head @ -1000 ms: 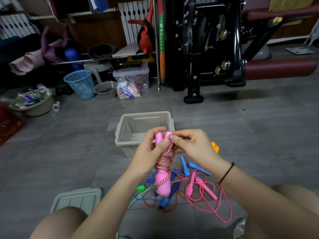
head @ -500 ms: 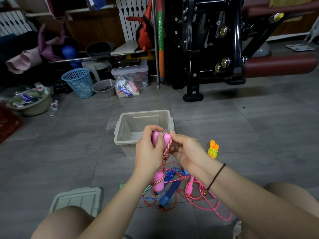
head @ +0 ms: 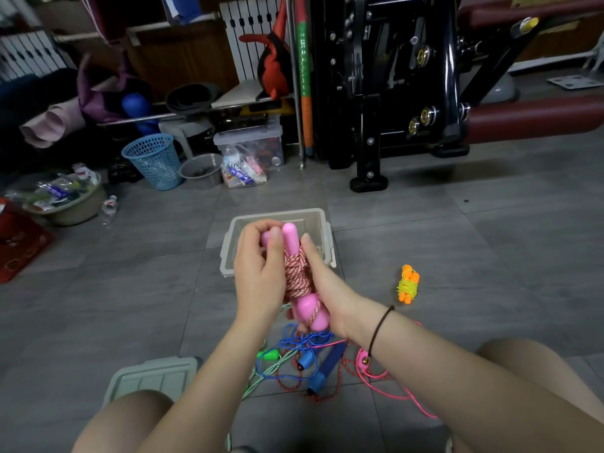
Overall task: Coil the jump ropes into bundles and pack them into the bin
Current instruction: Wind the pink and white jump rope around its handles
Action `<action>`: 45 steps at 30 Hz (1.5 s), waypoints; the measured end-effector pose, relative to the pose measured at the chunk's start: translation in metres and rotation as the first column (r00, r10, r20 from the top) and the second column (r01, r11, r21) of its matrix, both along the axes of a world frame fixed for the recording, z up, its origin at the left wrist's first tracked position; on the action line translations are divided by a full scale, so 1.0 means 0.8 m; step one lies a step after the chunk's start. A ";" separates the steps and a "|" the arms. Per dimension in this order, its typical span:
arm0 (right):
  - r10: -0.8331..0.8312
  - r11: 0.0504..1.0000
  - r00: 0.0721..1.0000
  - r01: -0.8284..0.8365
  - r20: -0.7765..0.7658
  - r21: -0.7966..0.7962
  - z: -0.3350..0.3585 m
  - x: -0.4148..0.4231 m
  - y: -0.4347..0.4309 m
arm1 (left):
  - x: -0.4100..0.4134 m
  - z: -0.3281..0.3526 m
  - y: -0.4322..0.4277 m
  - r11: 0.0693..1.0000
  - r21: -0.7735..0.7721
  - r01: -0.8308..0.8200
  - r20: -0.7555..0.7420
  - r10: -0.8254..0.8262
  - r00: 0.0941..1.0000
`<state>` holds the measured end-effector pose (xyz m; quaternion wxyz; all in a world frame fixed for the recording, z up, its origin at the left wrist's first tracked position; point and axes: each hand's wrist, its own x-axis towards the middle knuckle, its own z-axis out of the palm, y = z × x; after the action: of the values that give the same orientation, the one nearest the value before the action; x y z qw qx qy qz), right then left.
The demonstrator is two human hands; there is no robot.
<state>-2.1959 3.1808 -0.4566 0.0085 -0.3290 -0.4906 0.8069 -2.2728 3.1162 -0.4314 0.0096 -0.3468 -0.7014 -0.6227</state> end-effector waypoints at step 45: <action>-0.493 0.727 0.862 0.334 0.117 0.600 0.026 0.060 0.060 | 0.021 -0.010 -0.019 0.981 -0.191 -0.020 -0.371 -0.054 0.927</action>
<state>-2.1482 3.2286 -0.4358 0.2193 -0.5196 -0.6145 0.5517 -2.2562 3.1010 -0.4398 0.1045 -0.4646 -0.7402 -0.4746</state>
